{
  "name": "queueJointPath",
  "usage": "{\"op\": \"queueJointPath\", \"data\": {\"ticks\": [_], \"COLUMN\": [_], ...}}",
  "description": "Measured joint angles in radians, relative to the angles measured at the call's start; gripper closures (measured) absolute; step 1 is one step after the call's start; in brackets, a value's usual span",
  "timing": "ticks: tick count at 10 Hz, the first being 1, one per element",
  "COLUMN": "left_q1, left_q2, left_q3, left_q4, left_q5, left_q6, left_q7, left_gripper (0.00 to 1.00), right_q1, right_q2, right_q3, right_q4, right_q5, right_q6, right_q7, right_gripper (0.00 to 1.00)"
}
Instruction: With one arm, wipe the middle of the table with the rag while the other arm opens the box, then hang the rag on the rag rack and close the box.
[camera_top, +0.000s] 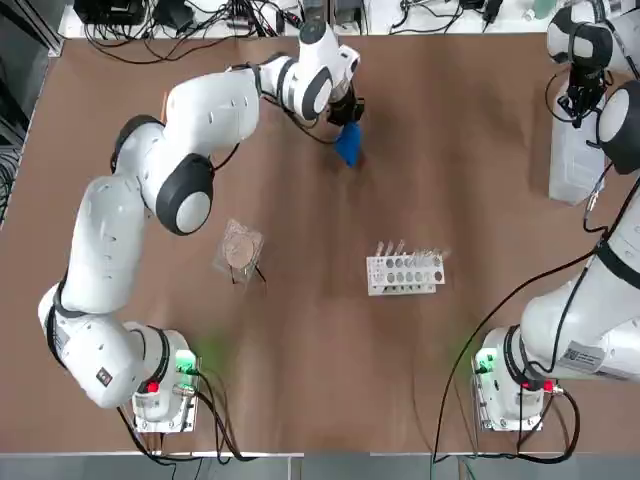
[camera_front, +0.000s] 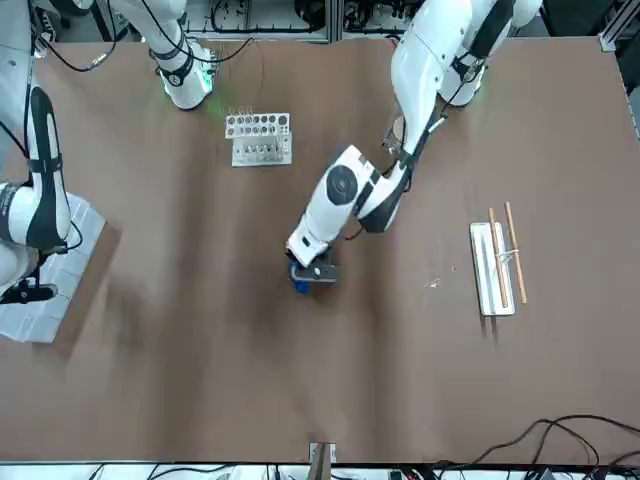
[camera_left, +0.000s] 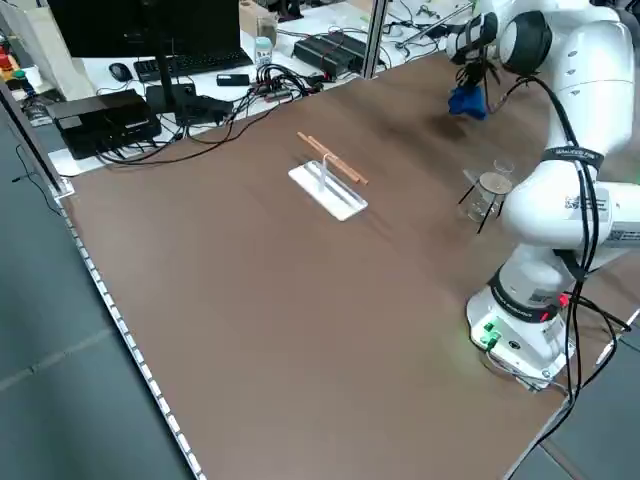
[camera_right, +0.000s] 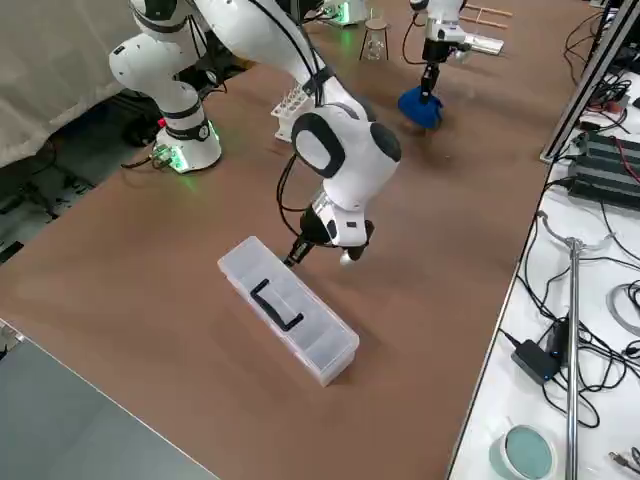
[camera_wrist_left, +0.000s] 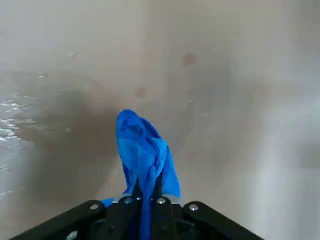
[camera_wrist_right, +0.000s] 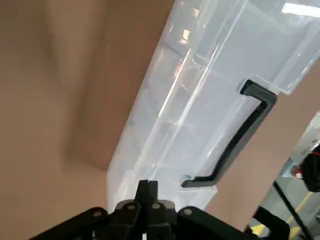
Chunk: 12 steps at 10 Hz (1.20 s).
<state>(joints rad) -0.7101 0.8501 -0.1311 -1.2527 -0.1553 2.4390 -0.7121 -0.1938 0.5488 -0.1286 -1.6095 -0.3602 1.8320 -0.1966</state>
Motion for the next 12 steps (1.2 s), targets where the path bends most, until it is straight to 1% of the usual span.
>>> {"op": "queueJointPath", "data": {"ticks": [1, 2, 4, 6, 8, 10, 12], "left_q1": [-0.015, -0.028, -0.050, -0.051, -0.047, -0.026, 0.031], "left_q2": [0.007, 0.031, 0.107, 0.163, 0.175, 0.175, 0.172], "left_q3": [0.000, 0.000, 0.001, 0.008, 0.050, 0.091, 0.096], "left_q4": [0.022, 0.033, 0.057, 0.074, 0.083, 0.087, 0.098], "left_q5": [0.000, 0.000, 0.000, 0.000, 0.000, 0.000, 0.000], "left_q6": [0.025, 0.064, 0.112, 0.119, 0.120, 0.092, -0.006], "left_q7": [-0.013, -0.021, -0.028, -0.028, -0.028, -0.028, -0.012], "left_gripper": [0.93, 0.93, 0.93, 0.93, 0.93, 0.93, 0.93], "right_q1": [-0.004, -0.008, -0.021, -0.032, -0.034, -0.035, -0.035], "right_q2": [0.007, 0.017, 0.046, 0.066, 0.067, 0.067, 0.065], "right_q3": [0.000, 0.000, 0.001, 0.001, 0.001, 0.002, 0.002], "right_q4": [-0.003, -0.006, -0.009, -0.009, -0.009, -0.008, -0.001], "right_q5": [0.020, 0.028, 0.043, 0.060, 0.063, 0.063, 0.063], "right_q6": [0.031, 0.061, 0.101, 0.119, 0.120, 0.119, 0.095], "right_q7": [0.012, 0.018, 0.029, 0.031, 0.031, 0.031, 0.031], "right_gripper": [0.97, 0.97, 0.98, 0.98, 0.98, 0.98, 0.98]}}
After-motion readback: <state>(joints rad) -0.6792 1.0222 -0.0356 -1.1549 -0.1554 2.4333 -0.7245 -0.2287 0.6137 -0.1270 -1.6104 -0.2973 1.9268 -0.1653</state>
